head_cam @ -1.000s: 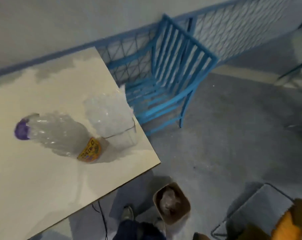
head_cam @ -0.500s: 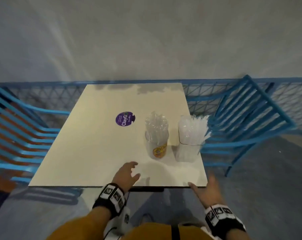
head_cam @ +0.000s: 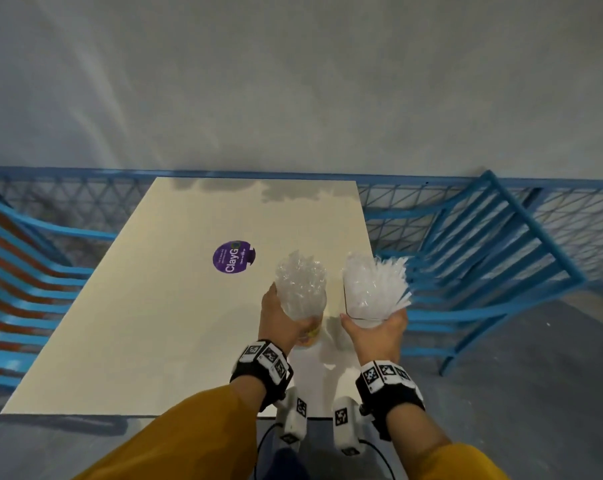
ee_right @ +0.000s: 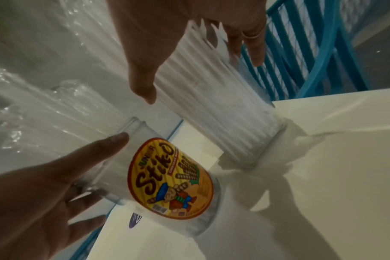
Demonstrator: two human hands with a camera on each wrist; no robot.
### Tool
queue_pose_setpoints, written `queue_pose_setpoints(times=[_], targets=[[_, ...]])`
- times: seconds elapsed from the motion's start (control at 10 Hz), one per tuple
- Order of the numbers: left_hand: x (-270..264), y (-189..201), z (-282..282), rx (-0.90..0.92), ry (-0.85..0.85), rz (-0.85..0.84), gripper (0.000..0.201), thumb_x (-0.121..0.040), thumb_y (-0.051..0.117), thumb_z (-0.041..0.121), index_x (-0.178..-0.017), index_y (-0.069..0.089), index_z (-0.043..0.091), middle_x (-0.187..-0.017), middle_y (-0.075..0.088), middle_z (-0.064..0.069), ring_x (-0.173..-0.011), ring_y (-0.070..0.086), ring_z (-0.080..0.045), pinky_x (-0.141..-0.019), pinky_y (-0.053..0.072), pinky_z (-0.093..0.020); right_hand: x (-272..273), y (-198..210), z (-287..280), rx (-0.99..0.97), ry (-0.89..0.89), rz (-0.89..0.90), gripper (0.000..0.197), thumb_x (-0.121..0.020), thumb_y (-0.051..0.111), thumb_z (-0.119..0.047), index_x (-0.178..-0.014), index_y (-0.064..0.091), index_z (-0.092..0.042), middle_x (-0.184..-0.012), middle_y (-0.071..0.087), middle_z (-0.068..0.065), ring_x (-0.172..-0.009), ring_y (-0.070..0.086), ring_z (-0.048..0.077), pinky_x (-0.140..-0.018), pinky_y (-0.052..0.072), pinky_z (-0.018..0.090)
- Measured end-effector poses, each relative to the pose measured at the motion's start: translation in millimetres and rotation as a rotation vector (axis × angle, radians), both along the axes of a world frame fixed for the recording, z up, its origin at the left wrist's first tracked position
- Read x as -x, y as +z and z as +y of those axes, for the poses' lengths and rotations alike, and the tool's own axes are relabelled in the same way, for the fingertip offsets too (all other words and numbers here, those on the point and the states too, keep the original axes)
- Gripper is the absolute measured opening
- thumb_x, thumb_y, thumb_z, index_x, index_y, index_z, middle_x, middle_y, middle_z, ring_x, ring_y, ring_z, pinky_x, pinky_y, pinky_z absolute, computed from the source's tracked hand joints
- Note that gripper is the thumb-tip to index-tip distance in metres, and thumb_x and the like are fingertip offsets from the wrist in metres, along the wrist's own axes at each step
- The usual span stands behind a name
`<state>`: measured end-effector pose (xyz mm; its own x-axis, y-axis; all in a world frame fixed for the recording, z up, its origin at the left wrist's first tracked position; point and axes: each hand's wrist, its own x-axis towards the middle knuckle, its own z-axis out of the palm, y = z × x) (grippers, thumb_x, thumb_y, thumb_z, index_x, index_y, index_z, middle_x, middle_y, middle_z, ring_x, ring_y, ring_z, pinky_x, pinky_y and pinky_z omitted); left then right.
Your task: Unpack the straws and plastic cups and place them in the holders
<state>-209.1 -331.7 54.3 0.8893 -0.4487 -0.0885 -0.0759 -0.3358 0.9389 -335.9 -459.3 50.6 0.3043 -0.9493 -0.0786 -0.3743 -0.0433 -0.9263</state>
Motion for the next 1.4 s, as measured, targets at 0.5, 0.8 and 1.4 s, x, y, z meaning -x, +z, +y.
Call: queue_pose_setpoints(times=[0.5, 0.8, 1.4], targets=[[-184.9, -1.2, -113.3, -0.105, -0.036, -0.049, 0.081, -0.039, 0.087, 0.044, -0.112, 0.057, 0.023, -0.111, 0.063, -0.001, -0.099, 0.064, -0.017, -0.083, 0.058, -0.04, -175.6, 7.8, -130.6, 0.02, 0.106, 0.142, 0.109, -0.051, 0.085, -0.043, -0.135, 0.026, -0.008, -0.133, 0.04, 0.012, -0.125, 0.043, 0.031, -0.105, 0.041, 0.04], [-305.8, 0.7, -200.5, -0.118, -0.067, -0.075, 0.086, -0.041, 0.09, 0.04, -0.116, 0.054, 0.021, -0.113, 0.06, 0.003, -0.102, 0.061, -0.015, -0.086, 0.056, -0.038, -294.6, 7.6, -219.5, 0.052, 0.137, 0.148, 0.115, -0.051, 0.085, -0.042, -0.141, 0.018, -0.016, -0.14, 0.035, 0.012, -0.13, 0.038, 0.032, -0.109, 0.038, 0.045], [-339.5, 15.2, -202.4, -0.2, -0.021, -0.088, 0.128, -0.061, 0.087, 0.031, -0.15, -0.003, 0.01, -0.159, 0.012, -0.008, -0.146, 0.014, -0.028, -0.12, 0.015, -0.048, -286.4, 23.7, -225.5, -0.068, 0.173, 0.239, 0.126, -0.059, 0.085, -0.04, -0.147, -0.003, -0.025, -0.159, 0.002, 0.005, -0.145, 0.012, 0.032, -0.115, 0.021, 0.052]])
